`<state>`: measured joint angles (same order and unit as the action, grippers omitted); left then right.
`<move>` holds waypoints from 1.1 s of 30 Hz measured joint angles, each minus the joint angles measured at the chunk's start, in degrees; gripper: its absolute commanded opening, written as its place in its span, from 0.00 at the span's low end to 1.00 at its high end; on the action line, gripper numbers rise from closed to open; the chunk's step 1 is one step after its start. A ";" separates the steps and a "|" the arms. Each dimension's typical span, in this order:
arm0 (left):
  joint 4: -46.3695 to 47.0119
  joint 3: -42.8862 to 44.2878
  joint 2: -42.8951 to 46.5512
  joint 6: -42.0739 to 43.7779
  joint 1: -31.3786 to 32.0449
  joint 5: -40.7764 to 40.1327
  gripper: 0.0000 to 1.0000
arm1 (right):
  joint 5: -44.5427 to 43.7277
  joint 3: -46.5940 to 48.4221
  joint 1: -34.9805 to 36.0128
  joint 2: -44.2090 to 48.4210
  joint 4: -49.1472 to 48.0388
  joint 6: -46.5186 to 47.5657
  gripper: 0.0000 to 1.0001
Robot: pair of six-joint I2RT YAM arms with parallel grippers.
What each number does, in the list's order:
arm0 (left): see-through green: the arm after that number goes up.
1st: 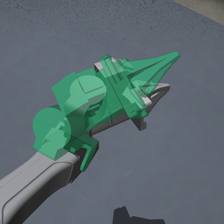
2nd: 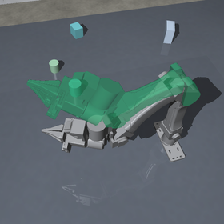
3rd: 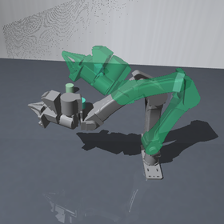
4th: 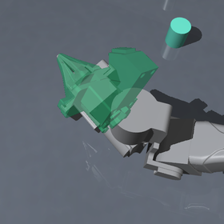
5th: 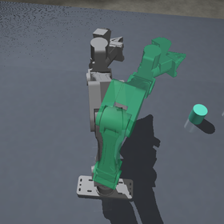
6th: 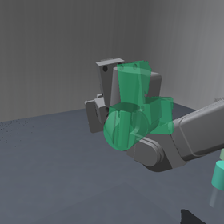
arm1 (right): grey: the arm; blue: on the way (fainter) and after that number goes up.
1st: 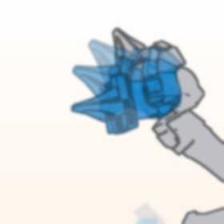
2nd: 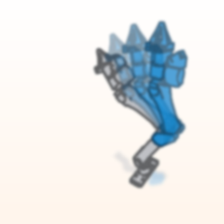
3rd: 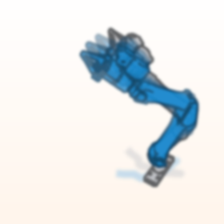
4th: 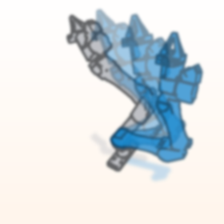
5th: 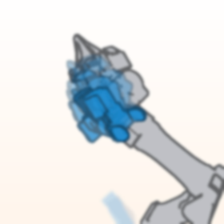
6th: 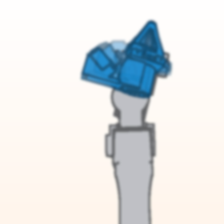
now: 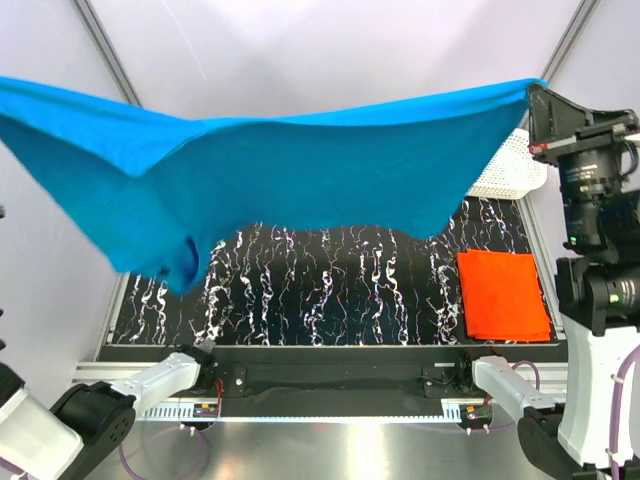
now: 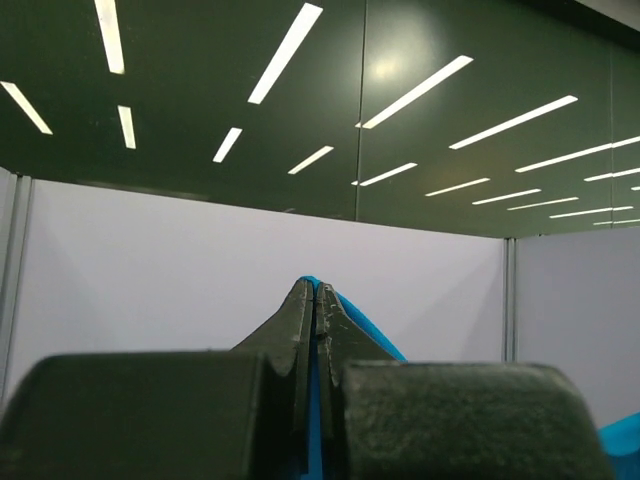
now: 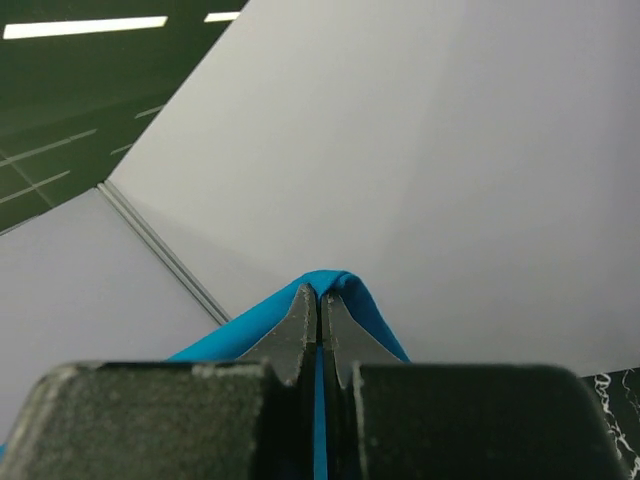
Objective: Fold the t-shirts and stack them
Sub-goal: Flatten the tshirt out
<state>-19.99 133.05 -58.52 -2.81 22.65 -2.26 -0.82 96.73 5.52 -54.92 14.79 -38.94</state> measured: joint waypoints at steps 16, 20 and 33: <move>8.55 -35.71 -2.73 12.02 0.22 -15.56 0.00 | 0.98 -10.67 0.00 -16.35 -3.91 -1.99 0.00; 10.43 -50.31 -9.31 11.02 -6.32 -14.82 0.00 | 2.16 -16.81 0.00 -26.49 -4.68 -2.05 0.00; 11.39 -61.44 -31.10 3.13 -19.85 -11.45 0.00 | 6.91 -12.15 1.01 -53.37 -8.11 -1.29 0.00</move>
<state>-8.60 71.61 -89.62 0.32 2.81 -13.72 6.09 84.58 6.52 -108.29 6.68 -40.23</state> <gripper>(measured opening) 0.012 0.014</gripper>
